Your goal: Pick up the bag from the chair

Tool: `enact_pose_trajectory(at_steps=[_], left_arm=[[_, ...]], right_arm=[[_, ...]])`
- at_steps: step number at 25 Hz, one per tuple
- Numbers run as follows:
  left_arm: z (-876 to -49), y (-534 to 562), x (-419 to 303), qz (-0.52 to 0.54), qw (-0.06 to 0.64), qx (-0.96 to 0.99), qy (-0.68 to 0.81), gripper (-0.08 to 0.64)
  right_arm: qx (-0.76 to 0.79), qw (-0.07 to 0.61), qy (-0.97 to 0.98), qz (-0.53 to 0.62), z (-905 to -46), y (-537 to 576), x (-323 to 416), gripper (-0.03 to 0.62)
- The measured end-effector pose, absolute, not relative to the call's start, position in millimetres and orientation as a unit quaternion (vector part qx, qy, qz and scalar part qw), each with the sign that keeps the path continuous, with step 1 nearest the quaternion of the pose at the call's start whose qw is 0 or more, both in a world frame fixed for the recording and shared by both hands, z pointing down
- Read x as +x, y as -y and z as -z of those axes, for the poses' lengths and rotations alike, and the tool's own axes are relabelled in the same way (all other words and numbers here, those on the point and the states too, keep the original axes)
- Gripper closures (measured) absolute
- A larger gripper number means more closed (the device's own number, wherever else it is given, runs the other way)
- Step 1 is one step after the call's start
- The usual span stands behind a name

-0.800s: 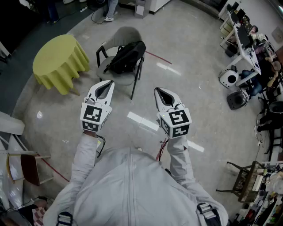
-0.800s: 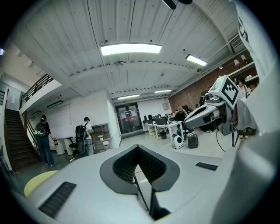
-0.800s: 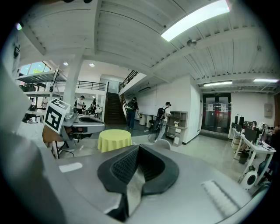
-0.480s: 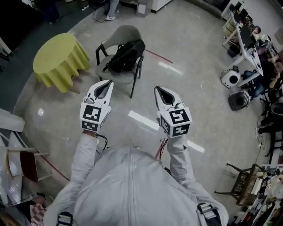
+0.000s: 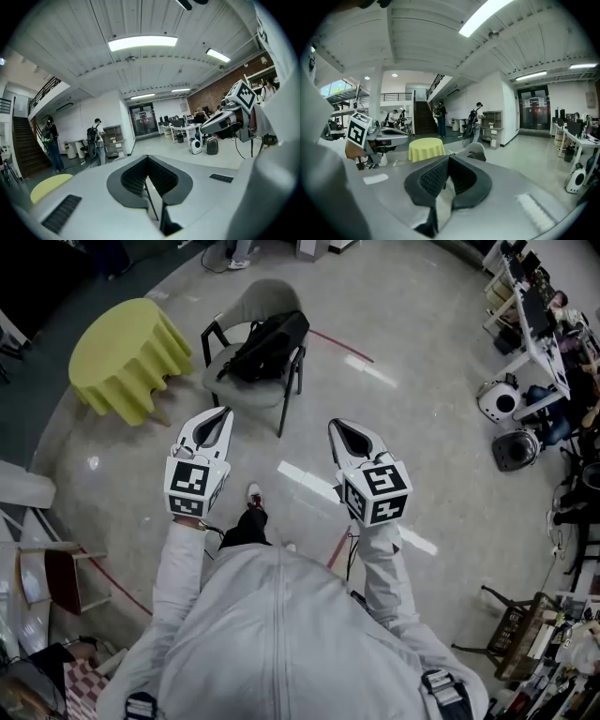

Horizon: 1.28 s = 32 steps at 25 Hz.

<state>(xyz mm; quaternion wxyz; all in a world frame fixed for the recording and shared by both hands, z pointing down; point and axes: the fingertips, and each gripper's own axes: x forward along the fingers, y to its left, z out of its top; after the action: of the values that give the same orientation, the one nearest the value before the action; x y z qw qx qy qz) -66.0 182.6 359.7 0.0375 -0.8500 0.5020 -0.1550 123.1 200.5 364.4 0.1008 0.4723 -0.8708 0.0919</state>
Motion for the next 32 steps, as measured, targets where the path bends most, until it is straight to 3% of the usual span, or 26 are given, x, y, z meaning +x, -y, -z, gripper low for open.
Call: enact_pose_trajectory(at_steps=[21, 32], left_arm=[[-382.7, 72.5, -81.6, 0.150, 0.024, -0.867, -0.475, 0.555], [-424.5, 154.6, -78.7, 0.161, -0.014, -0.886, -0.434, 0.555]], right_arm=[[0.507, 0.117, 0.849, -0.095, -369.1, 44.3, 108.1, 0.581], [0.486, 0.165, 0.852, -0.105, -399.5, 132.5, 85.8, 0.580]])
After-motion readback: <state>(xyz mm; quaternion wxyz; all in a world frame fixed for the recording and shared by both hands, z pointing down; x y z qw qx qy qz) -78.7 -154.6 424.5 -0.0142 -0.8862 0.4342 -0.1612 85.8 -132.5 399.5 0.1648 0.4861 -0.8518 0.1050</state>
